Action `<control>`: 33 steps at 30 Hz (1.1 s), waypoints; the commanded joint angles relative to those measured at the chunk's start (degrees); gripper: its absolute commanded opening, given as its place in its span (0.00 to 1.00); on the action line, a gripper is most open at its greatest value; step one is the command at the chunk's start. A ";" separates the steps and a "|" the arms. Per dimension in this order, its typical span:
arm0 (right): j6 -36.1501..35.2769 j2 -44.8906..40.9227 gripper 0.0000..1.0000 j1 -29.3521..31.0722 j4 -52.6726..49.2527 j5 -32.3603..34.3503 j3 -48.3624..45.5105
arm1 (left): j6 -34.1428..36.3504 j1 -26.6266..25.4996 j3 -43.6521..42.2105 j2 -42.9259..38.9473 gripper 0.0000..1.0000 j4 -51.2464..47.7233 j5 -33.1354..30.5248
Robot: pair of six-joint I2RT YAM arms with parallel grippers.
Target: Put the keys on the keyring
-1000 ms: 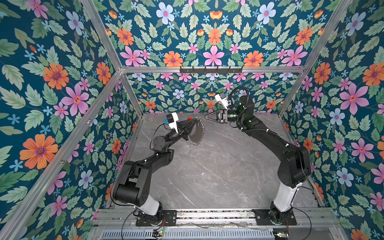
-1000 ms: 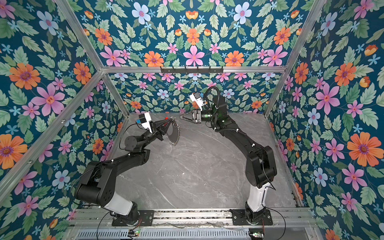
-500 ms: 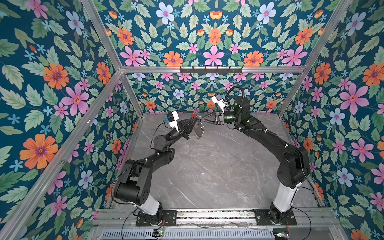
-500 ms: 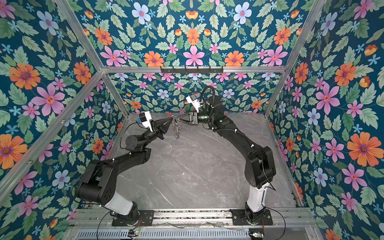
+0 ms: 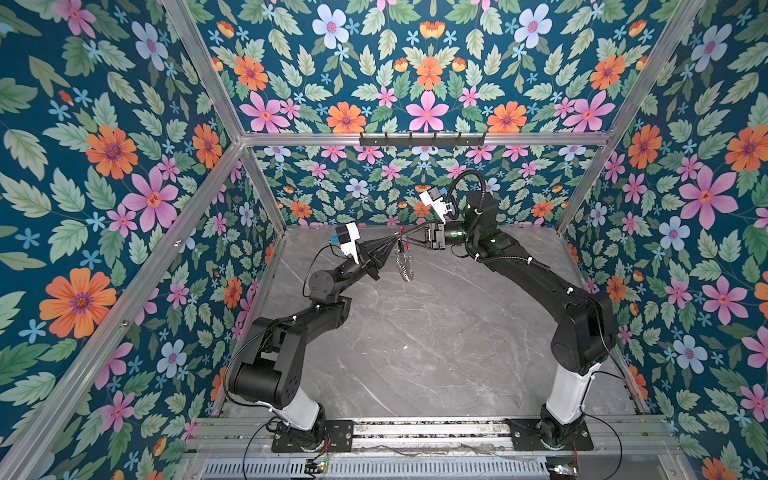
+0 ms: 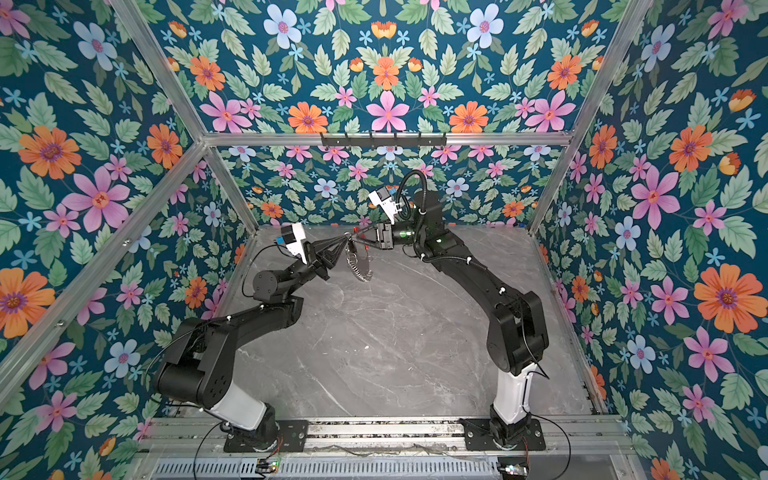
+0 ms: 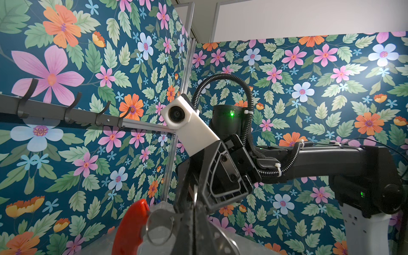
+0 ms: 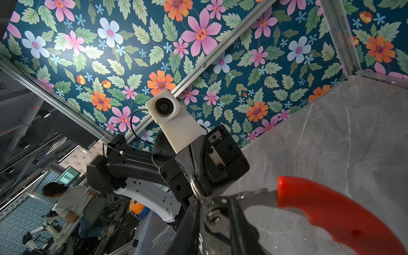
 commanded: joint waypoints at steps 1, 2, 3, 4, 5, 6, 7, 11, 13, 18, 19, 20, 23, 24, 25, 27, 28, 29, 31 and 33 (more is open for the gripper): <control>-0.47 0.09 0.12 0.09 0.24 -0.74 0.42 | -0.13 -0.04 0.23 0.01 0.00 4.17 0.12; -0.52 -0.02 0.09 0.12 0.17 -0.76 0.31 | -0.03 0.01 0.23 -0.14 0.00 4.17 0.06; -0.65 -0.08 0.05 0.05 -0.05 -0.85 0.28 | 0.15 0.03 0.23 -0.08 0.00 4.17 0.03; -0.89 -0.15 0.02 0.05 -0.37 -0.85 0.27 | 0.43 0.03 0.23 -0.25 0.00 4.17 0.11; -1.28 -0.17 0.01 0.04 -0.84 -0.82 0.32 | 0.67 0.05 0.23 -0.37 0.00 4.17 0.01; -1.64 -0.32 0.00 0.05 -1.38 -0.85 0.31 | 1.06 0.03 0.21 -0.58 0.00 4.17 0.03; -1.83 -0.46 0.00 -0.02 -1.65 -0.86 0.25 | 1.40 0.04 0.23 -0.74 0.00 4.17 -0.04; -1.77 -0.50 0.00 -0.21 -2.26 -1.29 0.11 | 2.37 -0.05 0.40 -1.11 0.00 4.17 -0.06; -1.33 -0.03 0.00 -0.22 -2.36 -2.34 0.38 | 2.66 -0.22 0.67 -1.11 0.00 4.17 0.03; 1.61 1.94 0.00 0.61 -1.06 -6.77 2.21 | 3.90 -1.25 1.86 -0.44 0.00 4.17 0.92; 1.89 2.28 0.00 0.81 -1.09 -7.40 2.54 | 3.98 -1.44 2.05 -0.32 0.00 4.17 1.12; 2.09 2.53 0.00 1.03 -0.98 -7.96 2.79 | 4.13 -1.74 2.29 -0.19 0.00 4.17 1.19; 2.46 2.67 0.00 1.33 -0.79 -8.63 3.10 | 4.29 -2.06 2.69 0.21 0.00 4.12 1.43; 2.55 2.63 0.00 1.36 -0.57 -8.77 3.06 | 4.28 -2.19 2.69 0.32 0.00 4.16 1.38; 2.63 2.58 0.00 1.32 -0.50 -8.81 3.06 | 4.36 -2.15 2.65 0.31 0.00 4.17 1.46; 2.64 2.29 0.04 1.26 -0.23 -8.73 2.88 | 4.40 -2.25 2.47 0.42 0.00 4.17 1.47; 2.64 2.09 0.08 1.20 -0.17 -8.65 2.66 | 4.37 -2.23 2.38 0.37 0.00 4.17 1.46; 2.80 1.82 0.08 1.02 0.21 -8.35 2.30 | 4.46 -2.23 2.27 0.29 0.00 4.19 1.49; 3.78 1.12 0.11 0.28 2.06 -7.40 0.99 | 4.71 -2.23 1.99 0.07 0.00 4.25 1.44; 5.88 0.01 0.17 -1.17 5.28 -6.48 -1.15 | 4.90 -2.15 1.87 -0.19 0.00 4.25 1.54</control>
